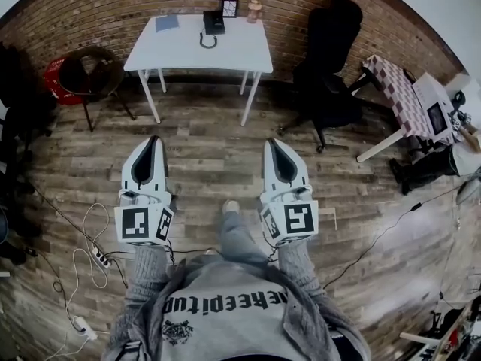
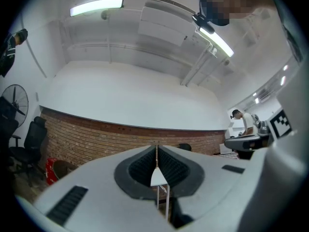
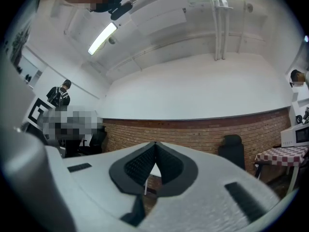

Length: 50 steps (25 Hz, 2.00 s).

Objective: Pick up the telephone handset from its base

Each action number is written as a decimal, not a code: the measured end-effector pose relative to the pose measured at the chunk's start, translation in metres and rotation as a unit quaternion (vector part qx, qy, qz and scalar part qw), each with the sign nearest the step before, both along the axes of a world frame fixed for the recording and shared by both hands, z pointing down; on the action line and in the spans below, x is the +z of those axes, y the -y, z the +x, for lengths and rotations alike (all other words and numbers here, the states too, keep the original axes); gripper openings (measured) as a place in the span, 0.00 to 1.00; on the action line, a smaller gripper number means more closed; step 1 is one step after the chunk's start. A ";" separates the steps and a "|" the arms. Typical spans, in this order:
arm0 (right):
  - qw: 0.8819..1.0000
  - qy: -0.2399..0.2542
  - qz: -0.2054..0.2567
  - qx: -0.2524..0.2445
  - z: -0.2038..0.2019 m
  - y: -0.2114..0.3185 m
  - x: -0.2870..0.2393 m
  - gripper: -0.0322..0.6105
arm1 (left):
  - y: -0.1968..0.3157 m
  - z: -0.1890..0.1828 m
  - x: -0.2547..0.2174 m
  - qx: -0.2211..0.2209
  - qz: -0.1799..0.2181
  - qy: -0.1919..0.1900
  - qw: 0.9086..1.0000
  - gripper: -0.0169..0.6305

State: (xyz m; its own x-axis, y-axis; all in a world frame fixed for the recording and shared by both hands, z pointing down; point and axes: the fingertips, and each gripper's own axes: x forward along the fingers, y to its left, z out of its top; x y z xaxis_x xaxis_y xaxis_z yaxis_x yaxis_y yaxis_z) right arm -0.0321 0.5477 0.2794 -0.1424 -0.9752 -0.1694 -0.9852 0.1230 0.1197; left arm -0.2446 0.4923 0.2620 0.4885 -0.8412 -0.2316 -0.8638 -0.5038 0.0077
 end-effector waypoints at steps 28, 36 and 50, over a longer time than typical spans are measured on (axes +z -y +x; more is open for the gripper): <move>0.999 -0.006 0.013 -0.035 0.115 0.290 -0.015 0.05 | 0.274 0.123 -0.021 -0.010 0.020 -0.022 1.000 0.05; 0.999 0.012 0.003 -0.050 0.139 0.337 -0.004 0.05 | 0.313 0.146 -0.014 -0.022 0.010 -0.009 1.000 0.05; 1.000 0.011 -0.012 -0.027 0.150 0.457 0.012 0.05 | 0.444 0.161 0.000 0.004 0.000 -0.009 1.000 0.05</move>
